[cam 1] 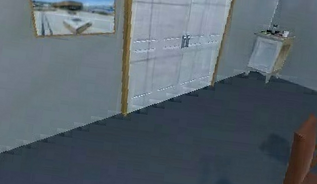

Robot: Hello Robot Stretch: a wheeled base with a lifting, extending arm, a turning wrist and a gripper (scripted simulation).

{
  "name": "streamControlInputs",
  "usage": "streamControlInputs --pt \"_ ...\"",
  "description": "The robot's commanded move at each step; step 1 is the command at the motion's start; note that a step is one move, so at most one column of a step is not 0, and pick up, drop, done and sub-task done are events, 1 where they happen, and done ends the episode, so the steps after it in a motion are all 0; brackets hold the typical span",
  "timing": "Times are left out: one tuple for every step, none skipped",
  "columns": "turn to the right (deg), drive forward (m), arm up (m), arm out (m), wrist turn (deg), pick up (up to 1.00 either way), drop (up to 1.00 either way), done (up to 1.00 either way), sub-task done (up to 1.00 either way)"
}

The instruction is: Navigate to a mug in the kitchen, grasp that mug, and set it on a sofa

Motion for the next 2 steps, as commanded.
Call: streamControlInputs --pt "6.0 0.00 0.00 0.00 0.0 0.00 0.00 0.00 0.00" --pt "0.0 1.00 0.00 0.00 0.0 0.00 0.00 0.00 0.00"
